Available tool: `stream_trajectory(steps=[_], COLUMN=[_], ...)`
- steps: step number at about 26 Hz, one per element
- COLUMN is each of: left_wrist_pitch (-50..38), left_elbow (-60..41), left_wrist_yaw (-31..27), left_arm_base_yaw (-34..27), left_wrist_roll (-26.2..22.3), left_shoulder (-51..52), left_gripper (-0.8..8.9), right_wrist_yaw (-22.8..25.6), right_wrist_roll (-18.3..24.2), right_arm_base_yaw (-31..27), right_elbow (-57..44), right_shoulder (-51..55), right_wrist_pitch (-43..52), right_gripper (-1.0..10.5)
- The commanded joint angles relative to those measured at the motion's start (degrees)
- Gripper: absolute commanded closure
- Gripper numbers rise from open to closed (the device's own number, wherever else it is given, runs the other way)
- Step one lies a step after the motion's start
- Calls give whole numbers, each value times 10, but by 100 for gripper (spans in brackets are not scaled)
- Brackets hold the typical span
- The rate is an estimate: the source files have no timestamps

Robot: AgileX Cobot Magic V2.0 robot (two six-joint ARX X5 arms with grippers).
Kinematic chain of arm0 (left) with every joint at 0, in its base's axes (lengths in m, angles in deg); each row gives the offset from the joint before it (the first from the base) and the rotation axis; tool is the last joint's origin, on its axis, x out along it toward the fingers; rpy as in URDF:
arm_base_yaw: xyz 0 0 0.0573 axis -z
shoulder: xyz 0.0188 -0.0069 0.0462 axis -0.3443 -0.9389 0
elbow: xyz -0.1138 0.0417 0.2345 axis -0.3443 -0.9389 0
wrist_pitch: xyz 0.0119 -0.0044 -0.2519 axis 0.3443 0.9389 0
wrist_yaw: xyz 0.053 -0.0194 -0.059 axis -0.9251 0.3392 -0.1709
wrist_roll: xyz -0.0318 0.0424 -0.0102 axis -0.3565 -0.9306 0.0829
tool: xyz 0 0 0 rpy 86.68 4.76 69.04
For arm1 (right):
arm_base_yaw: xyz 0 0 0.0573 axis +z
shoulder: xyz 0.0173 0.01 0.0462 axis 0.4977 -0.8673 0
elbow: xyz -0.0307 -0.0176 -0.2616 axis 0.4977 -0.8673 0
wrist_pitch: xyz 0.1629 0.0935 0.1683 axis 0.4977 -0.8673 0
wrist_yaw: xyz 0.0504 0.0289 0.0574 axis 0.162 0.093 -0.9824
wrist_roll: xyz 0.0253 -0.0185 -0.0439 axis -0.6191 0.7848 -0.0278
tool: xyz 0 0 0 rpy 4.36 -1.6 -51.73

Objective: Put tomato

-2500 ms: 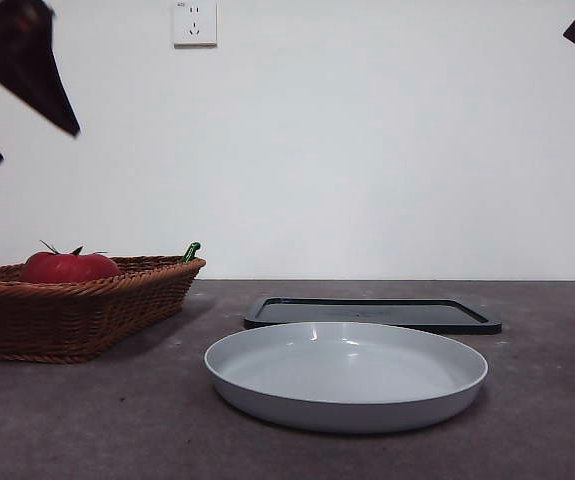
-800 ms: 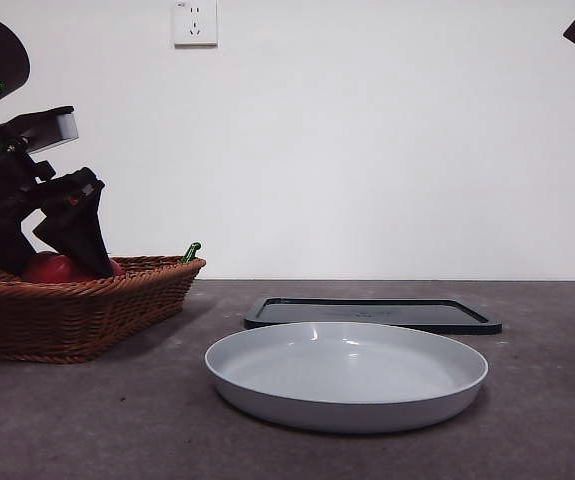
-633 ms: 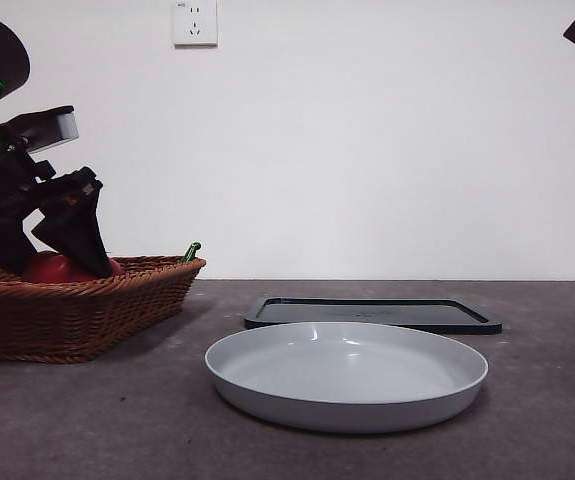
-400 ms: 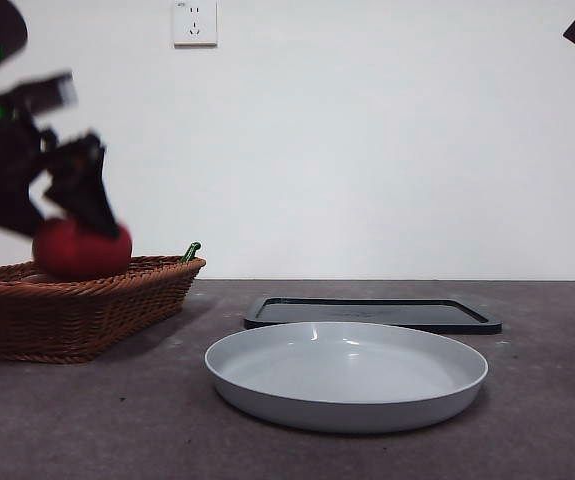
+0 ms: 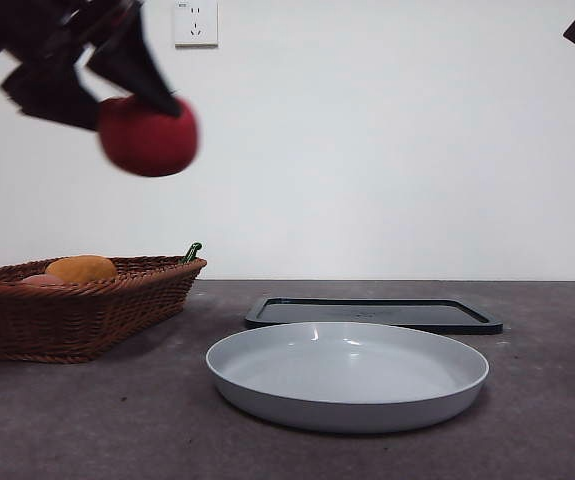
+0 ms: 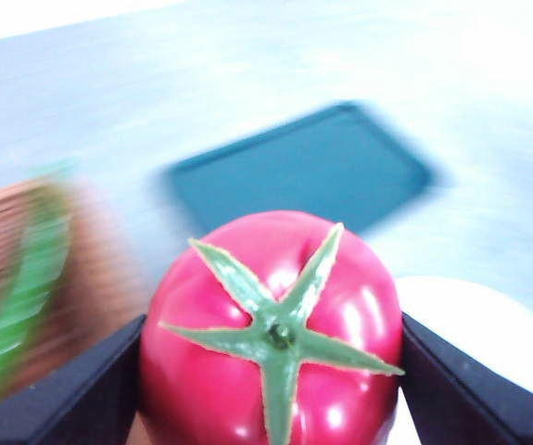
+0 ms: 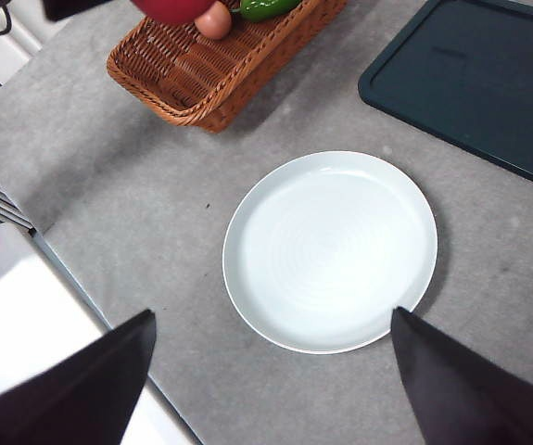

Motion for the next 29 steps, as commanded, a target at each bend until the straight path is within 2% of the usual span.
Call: stream_trajectory(steps=[1, 6, 15, 22, 29], left_wrist_pitch=[-3, -30, -107, -141, -131], left_elbow=[12, 12, 12, 12, 12], left_wrist_yaw=[3, 3, 0, -14, -14], left_arm_base_yaw=[41, 117, 203, 221, 221], left_wrist_roll=[3, 1, 1, -3, -13], left_shoulder=[-11, -48, -176, -264, -273], left_gripper=[480, 480, 480, 480, 469], right_wrist_yaw=[-2, -1, -1, -1, -1], right_wrist_roll=[2, 2, 2, 2, 2], right_arm_base_yaw=[3, 3, 3, 3, 3], right_elbow=[10, 10, 10, 10, 10], right_shoulder=[-4, -4, -4, -4, -4], right_wrist_pitch=[5, 5, 5, 4, 4], right_gripper=[543, 543, 543, 543, 543])
